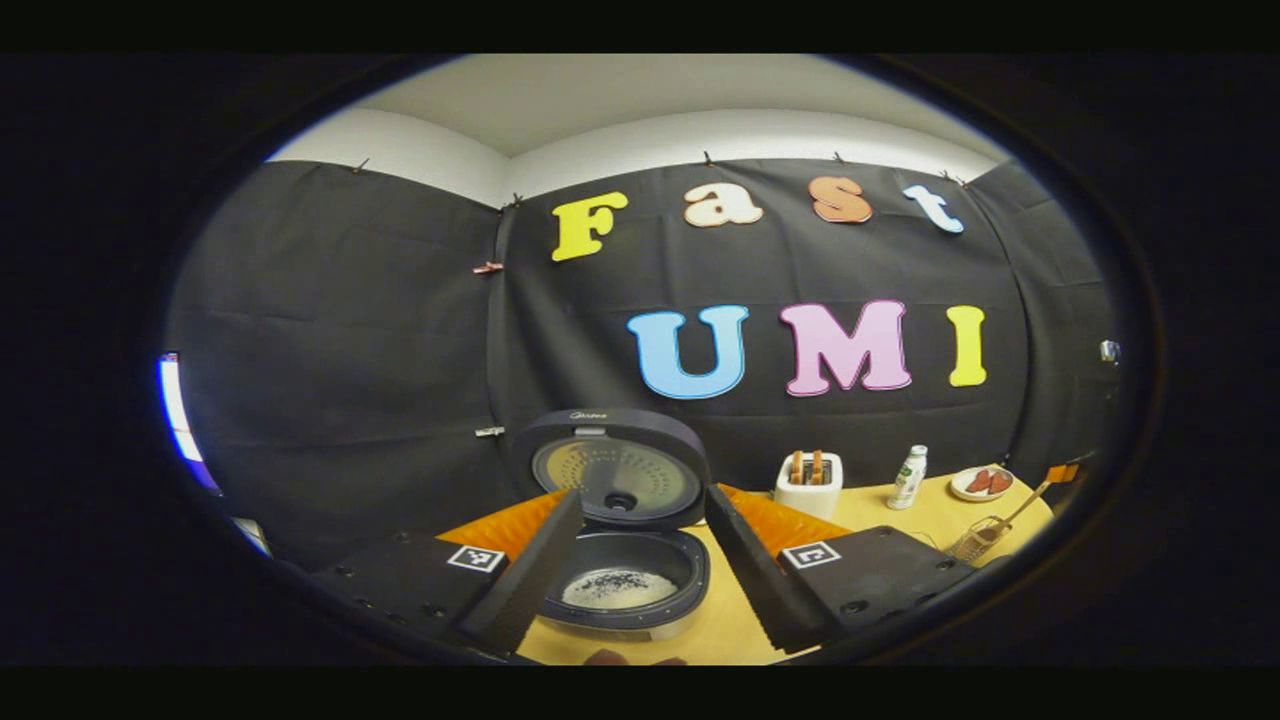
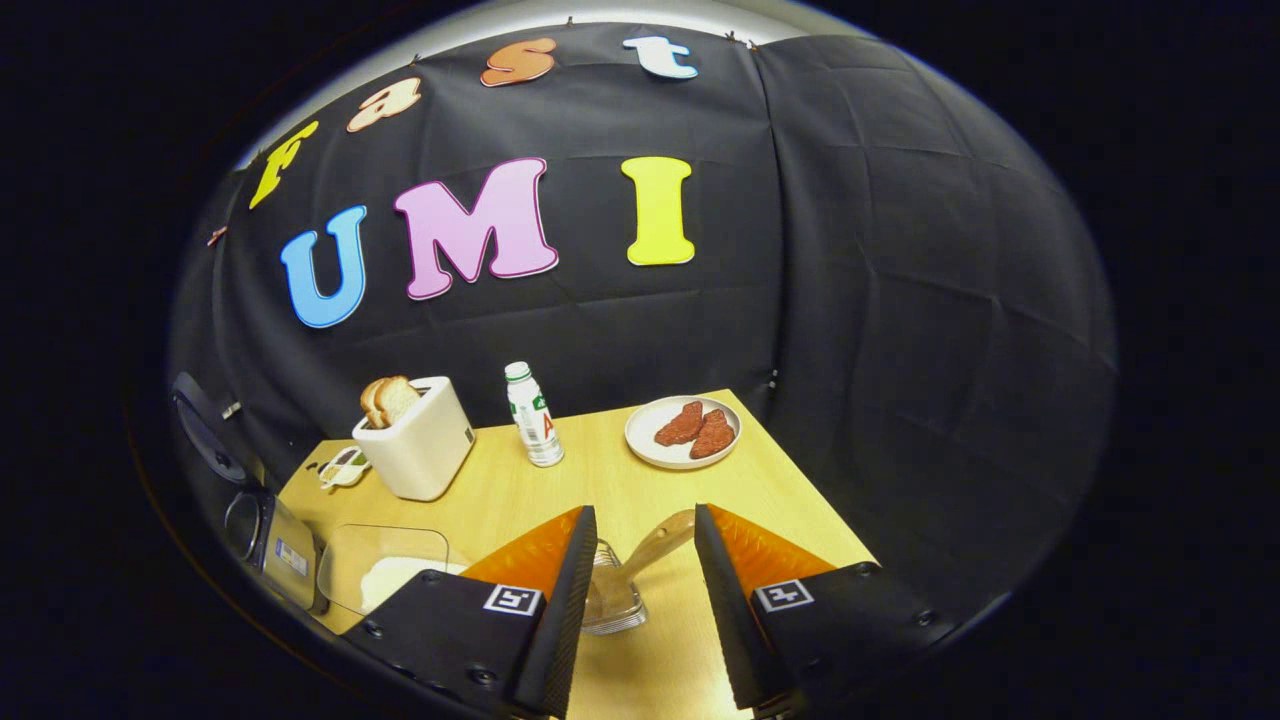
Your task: Close the left gripper, press the button to open the rice cooker; take a wooden spoon from the chopstick holder with the right hand, scoop a spoonful of rice and pour it into the rice cooker, then put the wooden spoon back into the chopstick holder.
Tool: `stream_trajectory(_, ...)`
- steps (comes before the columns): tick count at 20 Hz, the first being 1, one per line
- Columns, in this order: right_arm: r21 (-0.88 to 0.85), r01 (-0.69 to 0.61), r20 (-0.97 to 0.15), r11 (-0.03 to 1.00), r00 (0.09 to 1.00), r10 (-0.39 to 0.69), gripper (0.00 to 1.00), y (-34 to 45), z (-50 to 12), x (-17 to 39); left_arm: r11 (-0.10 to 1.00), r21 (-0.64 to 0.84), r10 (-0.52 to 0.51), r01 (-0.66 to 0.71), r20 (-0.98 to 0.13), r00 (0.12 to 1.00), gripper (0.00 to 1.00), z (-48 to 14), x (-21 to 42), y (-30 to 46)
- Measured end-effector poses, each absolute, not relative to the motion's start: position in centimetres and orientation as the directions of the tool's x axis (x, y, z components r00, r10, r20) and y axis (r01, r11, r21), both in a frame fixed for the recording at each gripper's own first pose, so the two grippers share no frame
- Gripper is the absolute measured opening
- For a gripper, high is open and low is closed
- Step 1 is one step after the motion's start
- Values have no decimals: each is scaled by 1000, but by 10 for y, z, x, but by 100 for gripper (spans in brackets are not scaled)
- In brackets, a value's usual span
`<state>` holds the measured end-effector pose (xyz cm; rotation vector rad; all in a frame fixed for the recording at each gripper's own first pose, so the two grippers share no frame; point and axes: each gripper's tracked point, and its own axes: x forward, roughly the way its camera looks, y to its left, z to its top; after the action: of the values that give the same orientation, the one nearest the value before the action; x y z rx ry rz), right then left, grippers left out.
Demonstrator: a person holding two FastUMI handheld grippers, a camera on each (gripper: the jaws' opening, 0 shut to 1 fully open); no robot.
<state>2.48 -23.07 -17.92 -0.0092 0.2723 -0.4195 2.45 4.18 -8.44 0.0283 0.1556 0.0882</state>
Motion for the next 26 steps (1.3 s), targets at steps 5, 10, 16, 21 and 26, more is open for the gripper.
stream_trajectory(5, -34, 369, -217, 929, 904, -367, 63, -194, -159, 27, 996, -5, 82, -84, -153, 985, 86, -78, 56, 58)
stream_trajectory(10, -43, 329, -186, 943, 925, -331, 62, -156, -145, 32, 997, 39, 73, -69, -118, 990, 86, -64, 92, 73)
stream_trajectory(16, -57, 292, -189, 955, 936, -297, 62, -118, -147, 33, 998, 13, 62, -61, -96, 993, 86, -48, 136, 89)
stream_trajectory(21, -65, 270, -202, 961, 939, -278, 62, -99, -155, 34, 1000, -9, 9, -10, -84, 996, 86, -38, 171, 92)
stream_trajectory(26, -78, 258, -198, 963, 943, -269, 62, -88, -151, 33, 1000, -10, -21, 20, -115, 993, 86, -48, 194, 90)
